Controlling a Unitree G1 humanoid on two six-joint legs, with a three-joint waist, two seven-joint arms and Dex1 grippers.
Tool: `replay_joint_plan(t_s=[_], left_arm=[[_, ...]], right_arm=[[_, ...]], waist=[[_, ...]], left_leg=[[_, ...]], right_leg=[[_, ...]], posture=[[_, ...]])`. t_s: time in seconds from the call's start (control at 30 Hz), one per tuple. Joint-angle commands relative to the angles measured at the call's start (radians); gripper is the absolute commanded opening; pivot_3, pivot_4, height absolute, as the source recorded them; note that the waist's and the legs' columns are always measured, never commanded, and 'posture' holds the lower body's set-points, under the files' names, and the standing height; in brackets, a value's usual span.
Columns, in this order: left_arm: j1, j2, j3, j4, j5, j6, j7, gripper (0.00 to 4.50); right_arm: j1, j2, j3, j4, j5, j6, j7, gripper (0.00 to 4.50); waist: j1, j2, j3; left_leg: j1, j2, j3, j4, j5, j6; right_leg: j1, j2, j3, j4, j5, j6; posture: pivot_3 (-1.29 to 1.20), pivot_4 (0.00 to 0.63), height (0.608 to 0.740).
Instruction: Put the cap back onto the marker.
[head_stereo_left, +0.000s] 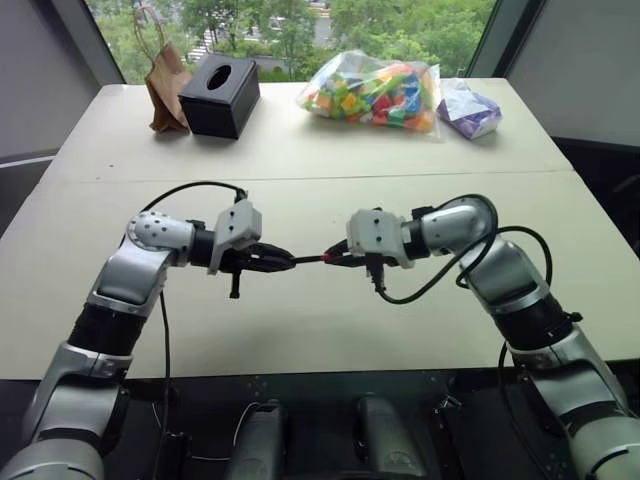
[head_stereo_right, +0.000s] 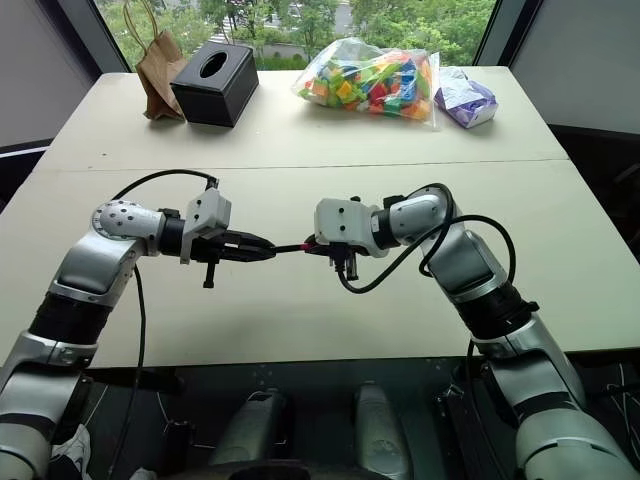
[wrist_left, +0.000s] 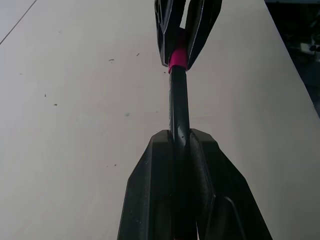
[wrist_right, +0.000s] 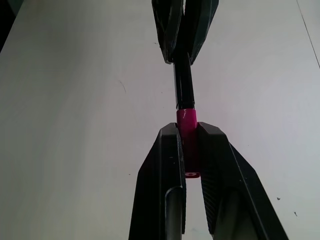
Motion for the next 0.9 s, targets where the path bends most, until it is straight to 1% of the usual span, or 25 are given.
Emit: replay_joint_plan(t_s=[0.03, 0.23, 0.43, 0.6, 0.9], left_arm=[[-0.045, -0.027, 0.001, -0.047, 0.0, -0.02, 0.031, 0.0], [-0.053, -0.052, 0.004, -0.05, 0.0, -0.026, 0.039, 0.0], [-0.054, -0.069, 0.016, -0.062, -0.01, -0.005, 0.057, 0.0], [-0.051, -0.077, 0.027, -0.078, -0.013, 0.012, 0.063, 0.0], [-0.05, -0.07, 0.03, -0.079, -0.008, 0.016, 0.054, 0.0]], right_arm=[[-0.041, 0.06, 0.026, -0.069, 0.079, -0.008, 0.038, 0.05], [-0.052, 0.075, 0.016, -0.073, 0.094, 0.043, 0.055, 0.05], [-0.06, 0.106, 0.0, -0.056, 0.073, 0.039, 0.015, 0.05], [-0.048, 0.117, 0.001, -0.068, 0.08, 0.089, 0.001, 0.05], [-0.047, 0.11, 0.016, -0.059, 0.046, -0.031, 0.011, 0.05]], waist=[[0.0, 0.0, 0.0], [0.0, 0.0, 0.0], [0.0, 0.0, 0.0], [0.0, 0.0, 0.0], [-0.001, 0.0, 0.0]], left_leg=[[0.0, 0.0, 0.0, 0.0, 0.0, 0.0], [0.0, 0.0, 0.0, 0.0, 0.0, 0.0], [0.0, 0.0, 0.0, 0.0, 0.0, 0.0], [0.0, 0.0, 0.0, 0.0, 0.0, 0.0], [0.0, 0.0, 0.0, 0.0, 0.0, 0.0]], right_leg=[[0.0, 0.0, 0.0, 0.0, 0.0, 0.0], [0.0, 0.0, 0.0, 0.0, 0.0, 0.0], [0.0, 0.0, 0.0, 0.0, 0.0, 0.0], [0.0, 0.0, 0.0, 0.0, 0.0, 0.0], [0.0, 0.0, 0.0, 0.0, 0.0, 0.0]], posture=[[0.0, 0.15, 0.74], [0.0, 0.15, 0.74], [0.0, 0.15, 0.74], [0.0, 0.15, 0.74], [0.0, 0.15, 0.74]])
